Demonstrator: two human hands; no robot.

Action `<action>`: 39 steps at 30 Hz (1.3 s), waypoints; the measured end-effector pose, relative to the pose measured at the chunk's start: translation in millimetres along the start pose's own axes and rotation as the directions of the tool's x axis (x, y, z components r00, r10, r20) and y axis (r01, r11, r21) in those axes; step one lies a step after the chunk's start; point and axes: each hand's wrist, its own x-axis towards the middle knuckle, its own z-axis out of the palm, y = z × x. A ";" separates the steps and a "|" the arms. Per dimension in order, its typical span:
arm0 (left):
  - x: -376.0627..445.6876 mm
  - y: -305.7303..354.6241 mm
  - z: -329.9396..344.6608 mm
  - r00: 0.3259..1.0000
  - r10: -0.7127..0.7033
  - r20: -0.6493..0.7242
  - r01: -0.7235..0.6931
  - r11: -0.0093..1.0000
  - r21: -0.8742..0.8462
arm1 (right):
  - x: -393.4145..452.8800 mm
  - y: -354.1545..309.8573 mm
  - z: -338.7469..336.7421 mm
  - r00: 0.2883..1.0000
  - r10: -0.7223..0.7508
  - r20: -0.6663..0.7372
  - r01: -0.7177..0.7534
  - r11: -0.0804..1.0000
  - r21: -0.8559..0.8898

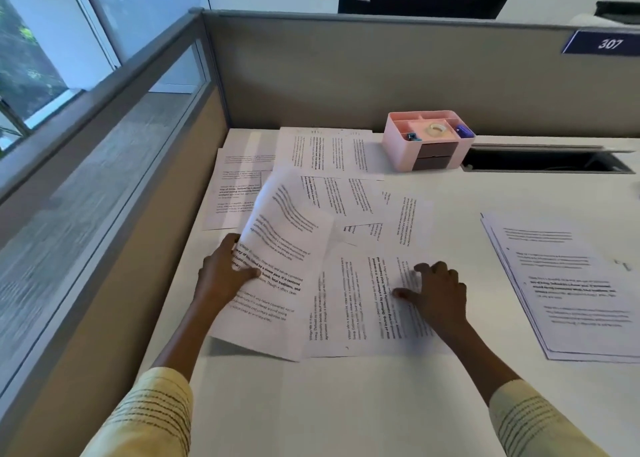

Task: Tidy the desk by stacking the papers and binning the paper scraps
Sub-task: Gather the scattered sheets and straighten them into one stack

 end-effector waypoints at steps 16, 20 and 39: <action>6.4 -36.3 -14.7 0.963 -0.266 0.044 0.220 0.682 -0.698 | 73.3 -24.0 -18.6 0.907 -0.289 0.308 0.327 0.942 -0.079; 12.4 -39.2 -12.1 0.954 -0.292 0.066 0.249 0.653 -0.716 | 75.1 -12.6 -18.1 0.947 -0.217 0.235 0.252 0.958 -0.133; 30.0 -22.0 45.9 0.929 -0.366 0.048 0.334 0.777 -0.534 | 62.2 -25.6 -13.8 0.945 -0.054 0.324 0.017 0.993 0.115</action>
